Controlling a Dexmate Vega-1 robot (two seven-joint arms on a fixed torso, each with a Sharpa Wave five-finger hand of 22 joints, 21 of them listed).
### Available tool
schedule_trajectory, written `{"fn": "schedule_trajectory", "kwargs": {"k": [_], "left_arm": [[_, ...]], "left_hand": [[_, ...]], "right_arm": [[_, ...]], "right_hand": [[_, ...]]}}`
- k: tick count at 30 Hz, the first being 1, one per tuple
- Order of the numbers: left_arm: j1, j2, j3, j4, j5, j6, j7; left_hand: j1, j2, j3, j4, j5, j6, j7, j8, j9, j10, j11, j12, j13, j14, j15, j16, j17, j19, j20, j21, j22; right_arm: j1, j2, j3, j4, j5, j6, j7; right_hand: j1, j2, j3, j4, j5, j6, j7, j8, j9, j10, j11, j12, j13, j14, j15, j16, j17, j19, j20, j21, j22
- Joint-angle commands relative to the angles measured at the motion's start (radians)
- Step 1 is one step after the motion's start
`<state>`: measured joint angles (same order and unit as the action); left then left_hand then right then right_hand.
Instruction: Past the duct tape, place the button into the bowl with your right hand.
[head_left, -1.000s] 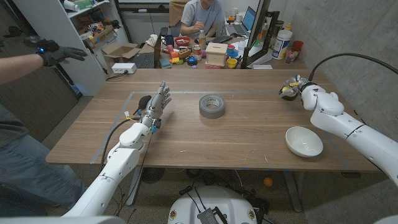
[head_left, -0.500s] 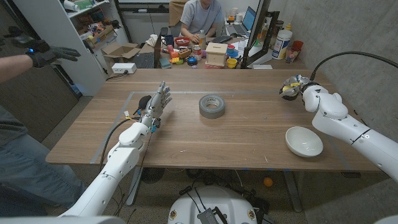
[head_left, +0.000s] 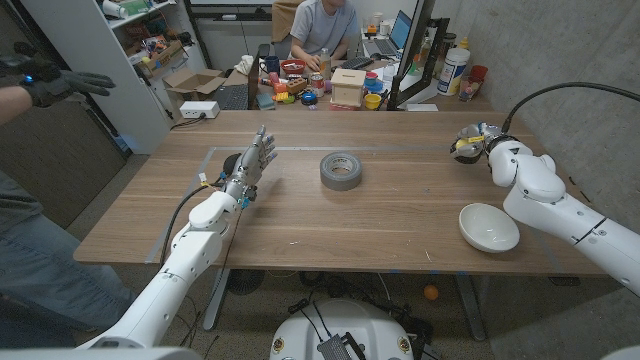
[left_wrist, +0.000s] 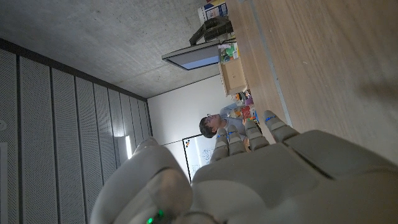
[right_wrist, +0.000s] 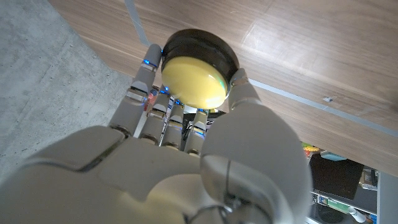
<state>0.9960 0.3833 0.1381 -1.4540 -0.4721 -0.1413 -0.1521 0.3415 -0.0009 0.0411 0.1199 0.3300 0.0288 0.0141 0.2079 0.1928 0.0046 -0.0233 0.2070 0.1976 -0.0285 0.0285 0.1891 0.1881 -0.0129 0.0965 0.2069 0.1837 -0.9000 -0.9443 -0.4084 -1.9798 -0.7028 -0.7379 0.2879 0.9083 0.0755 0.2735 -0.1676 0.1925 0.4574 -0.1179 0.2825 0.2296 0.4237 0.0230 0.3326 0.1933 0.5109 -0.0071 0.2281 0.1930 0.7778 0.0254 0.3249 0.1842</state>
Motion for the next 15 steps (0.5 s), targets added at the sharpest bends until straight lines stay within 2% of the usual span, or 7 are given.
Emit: {"fn": "schedule_trajectory", "kwargs": {"k": [1,8,15], "left_arm": [[-0.043,0.002,0.005,0.052,-0.008,-0.010,-0.053],[-0.066,-0.004,0.002,0.096,-0.015,-0.020,-0.085],[-0.097,-0.004,-0.002,0.135,-0.013,-0.024,-0.116]], "left_hand": [[0.001,0.011,-0.007,0.002,0.009,0.009,0.002,0.000,0.002,0.006,-0.001,0.006,0.002,0.003,0.005,0.005,0.004,0.001,0.003,0.000,0.002],[0.002,0.012,-0.009,0.001,0.009,0.009,0.002,0.000,0.002,0.004,0.000,0.005,0.002,0.003,0.006,0.005,0.004,0.000,0.003,0.000,0.002],[0.003,0.014,-0.010,0.001,0.009,0.010,0.002,0.000,0.002,0.004,0.000,0.005,0.002,0.003,0.006,0.005,0.004,-0.001,0.003,0.000,0.002]], "right_arm": [[-0.052,-0.026,0.017,-0.115,-0.038,-0.089,0.027],[-0.066,-0.033,0.012,-0.170,-0.069,-0.134,0.055],[-0.109,-0.033,0.019,-0.226,-0.097,-0.177,0.054]], "right_hand": [[0.057,0.055,0.018,0.021,0.005,0.002,0.003,0.001,0.006,0.000,-0.006,0.000,0.005,0.010,0.000,-0.001,0.004,-0.001,0.008,-0.004,0.003],[0.055,0.054,0.018,0.022,0.005,0.001,0.003,0.000,0.006,0.003,-0.005,0.000,0.005,0.011,0.000,-0.002,0.004,-0.001,0.009,-0.004,0.003],[0.054,0.053,0.018,0.024,0.005,0.001,0.002,-0.001,0.006,0.004,-0.005,-0.001,0.005,0.011,0.001,-0.004,0.004,-0.002,0.012,-0.006,0.003]]}}
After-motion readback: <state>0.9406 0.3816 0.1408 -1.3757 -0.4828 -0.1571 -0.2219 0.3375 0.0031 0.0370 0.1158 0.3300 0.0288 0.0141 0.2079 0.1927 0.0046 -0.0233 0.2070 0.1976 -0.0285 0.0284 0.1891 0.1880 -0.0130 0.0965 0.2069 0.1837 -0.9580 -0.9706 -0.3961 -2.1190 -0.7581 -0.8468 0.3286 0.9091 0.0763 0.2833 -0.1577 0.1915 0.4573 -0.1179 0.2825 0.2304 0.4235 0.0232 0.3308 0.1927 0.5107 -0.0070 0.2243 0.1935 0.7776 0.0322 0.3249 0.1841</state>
